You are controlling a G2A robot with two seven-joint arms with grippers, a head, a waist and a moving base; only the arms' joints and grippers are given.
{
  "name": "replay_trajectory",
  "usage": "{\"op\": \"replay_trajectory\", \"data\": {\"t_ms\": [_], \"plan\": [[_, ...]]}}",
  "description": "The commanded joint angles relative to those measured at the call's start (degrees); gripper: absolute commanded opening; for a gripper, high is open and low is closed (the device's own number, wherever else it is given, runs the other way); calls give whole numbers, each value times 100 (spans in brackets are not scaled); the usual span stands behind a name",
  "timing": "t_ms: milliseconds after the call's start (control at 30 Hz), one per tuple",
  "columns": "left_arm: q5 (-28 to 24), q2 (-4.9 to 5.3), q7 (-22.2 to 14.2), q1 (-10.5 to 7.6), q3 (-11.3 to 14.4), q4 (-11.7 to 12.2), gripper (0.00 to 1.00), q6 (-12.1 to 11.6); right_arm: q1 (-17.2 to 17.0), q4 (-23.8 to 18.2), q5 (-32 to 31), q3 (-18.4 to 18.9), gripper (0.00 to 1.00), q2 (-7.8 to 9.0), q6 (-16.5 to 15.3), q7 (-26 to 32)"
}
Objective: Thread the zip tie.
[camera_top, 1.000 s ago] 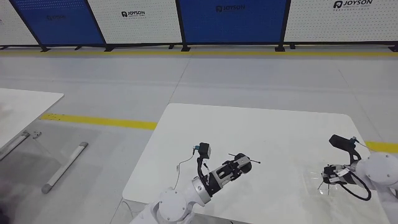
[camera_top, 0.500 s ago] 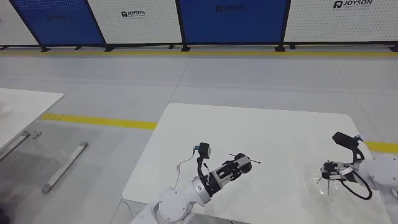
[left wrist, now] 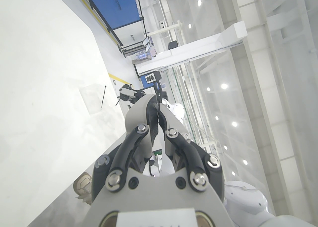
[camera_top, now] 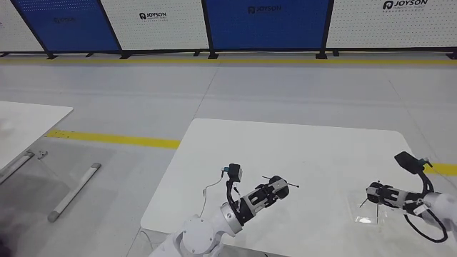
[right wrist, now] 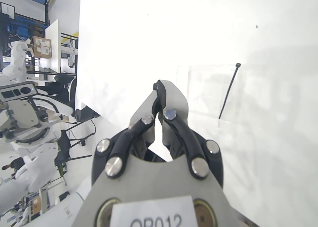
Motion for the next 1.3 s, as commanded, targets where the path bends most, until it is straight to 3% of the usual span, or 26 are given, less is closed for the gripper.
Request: {"op": "replay_trajectory", "data": {"t_ms": [0,67,167,333,367,433,833,1000,1133,1267], "plan": [[0,0,0,0,0,0,0,0,0,0,0,0,0,0,-1,0],[0,0,0,0,0,0,0,0,0,0,0,0,0,0,-1,0],[0,0,0,0,0,0,0,0,-143,-97,113,5,0,-33,-27,-599],[0,0,0,0,0,0,0,0,-591,-530,779,140,0,-95,-408,-1439],[0,0,0,0,0,0,0,0,-726,-615,698,117,0,-105,-532,-1674],[0,0,0,0,0,0,0,0,-882,-750,444,33,0,-130,-417,-2189],[124,-2,50,-35,15,-21,0,14,-882,-750,444,33,0,-130,-417,-2189],[1122,-56,645,-193,338,19,0,156,-882,-750,444,33,0,-130,-417,-2189],[1826,-166,1200,-455,815,463,0,330,-882,-750,444,33,0,-130,-417,-2189],[1827,-241,1377,-623,1026,733,0,330,-882,-750,444,33,0,-130,-417,-2189]]}}
